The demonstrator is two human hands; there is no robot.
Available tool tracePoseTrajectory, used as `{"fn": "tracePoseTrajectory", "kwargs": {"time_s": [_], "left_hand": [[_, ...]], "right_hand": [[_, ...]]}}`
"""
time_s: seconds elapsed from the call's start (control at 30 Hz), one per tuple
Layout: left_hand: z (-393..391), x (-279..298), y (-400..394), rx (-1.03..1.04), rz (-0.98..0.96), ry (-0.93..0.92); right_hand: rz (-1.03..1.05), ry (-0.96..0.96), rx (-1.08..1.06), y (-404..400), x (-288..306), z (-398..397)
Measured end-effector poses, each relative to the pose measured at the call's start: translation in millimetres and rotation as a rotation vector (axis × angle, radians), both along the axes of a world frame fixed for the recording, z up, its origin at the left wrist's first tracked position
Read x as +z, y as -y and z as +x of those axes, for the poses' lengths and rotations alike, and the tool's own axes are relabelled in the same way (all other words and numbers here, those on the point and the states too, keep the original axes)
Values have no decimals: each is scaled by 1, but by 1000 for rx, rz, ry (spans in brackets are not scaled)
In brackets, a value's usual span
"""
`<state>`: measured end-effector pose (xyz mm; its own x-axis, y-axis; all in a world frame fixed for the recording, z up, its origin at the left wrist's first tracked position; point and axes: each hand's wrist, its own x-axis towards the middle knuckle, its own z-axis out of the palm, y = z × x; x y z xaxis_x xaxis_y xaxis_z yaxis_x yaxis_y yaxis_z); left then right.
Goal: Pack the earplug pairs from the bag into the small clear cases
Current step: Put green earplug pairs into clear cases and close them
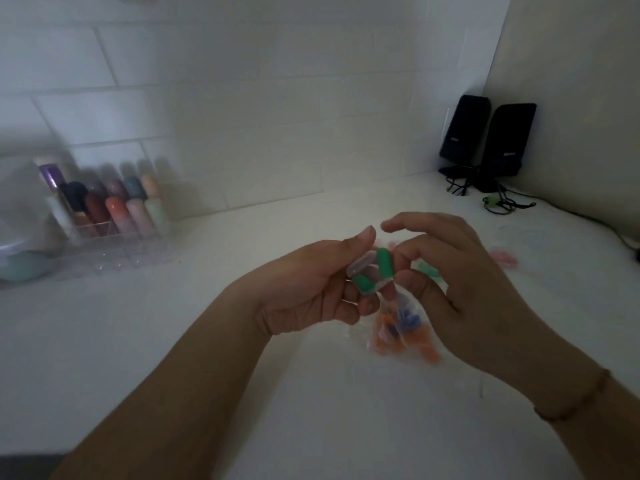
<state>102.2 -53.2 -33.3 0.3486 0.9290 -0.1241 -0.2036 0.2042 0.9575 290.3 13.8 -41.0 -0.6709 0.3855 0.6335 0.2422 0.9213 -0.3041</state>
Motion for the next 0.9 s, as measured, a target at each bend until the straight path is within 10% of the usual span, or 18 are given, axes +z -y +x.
{"fn": "tracePoseTrajectory", "kwargs": {"time_s": [0.9], "left_hand": [[5, -6, 0, 29, 93, -275]], "right_hand": [[-335, -68, 10, 1, -4, 4]]}}
